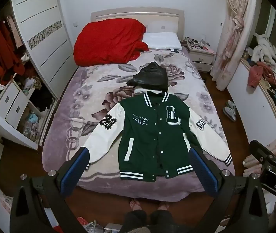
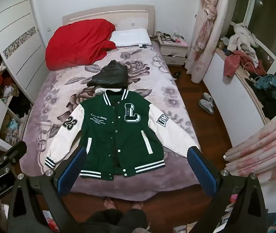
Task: Fold large clothes
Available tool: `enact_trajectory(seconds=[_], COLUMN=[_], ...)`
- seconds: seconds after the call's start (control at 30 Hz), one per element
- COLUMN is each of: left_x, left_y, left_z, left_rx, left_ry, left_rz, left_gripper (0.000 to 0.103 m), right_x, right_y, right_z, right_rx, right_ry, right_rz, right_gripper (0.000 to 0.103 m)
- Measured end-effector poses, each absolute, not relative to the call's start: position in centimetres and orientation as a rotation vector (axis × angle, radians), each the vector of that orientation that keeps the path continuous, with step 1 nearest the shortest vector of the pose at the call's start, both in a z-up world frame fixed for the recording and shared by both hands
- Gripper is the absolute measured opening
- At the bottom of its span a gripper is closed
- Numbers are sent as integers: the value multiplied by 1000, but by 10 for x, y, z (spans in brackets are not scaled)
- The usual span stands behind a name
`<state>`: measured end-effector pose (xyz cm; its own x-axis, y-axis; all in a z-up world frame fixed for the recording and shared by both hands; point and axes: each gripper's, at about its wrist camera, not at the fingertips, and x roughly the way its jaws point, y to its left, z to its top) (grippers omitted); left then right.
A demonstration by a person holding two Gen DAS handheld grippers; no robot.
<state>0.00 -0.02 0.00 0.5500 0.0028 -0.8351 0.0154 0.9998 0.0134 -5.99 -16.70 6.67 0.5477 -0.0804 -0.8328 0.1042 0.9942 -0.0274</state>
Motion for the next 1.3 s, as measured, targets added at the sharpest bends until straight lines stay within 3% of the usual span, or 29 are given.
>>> enact_trajectory(seconds=[1.3], left_x=[-1], left_y=[0], left_z=[0], left_rx=[16], left_ry=[981], left_rz=[-7], left_gripper=[103], right_x=[-62], right_y=[-182], right_z=[84], right_rx=[16], right_ry=[977], right_rz=[-112], right_gripper=[103])
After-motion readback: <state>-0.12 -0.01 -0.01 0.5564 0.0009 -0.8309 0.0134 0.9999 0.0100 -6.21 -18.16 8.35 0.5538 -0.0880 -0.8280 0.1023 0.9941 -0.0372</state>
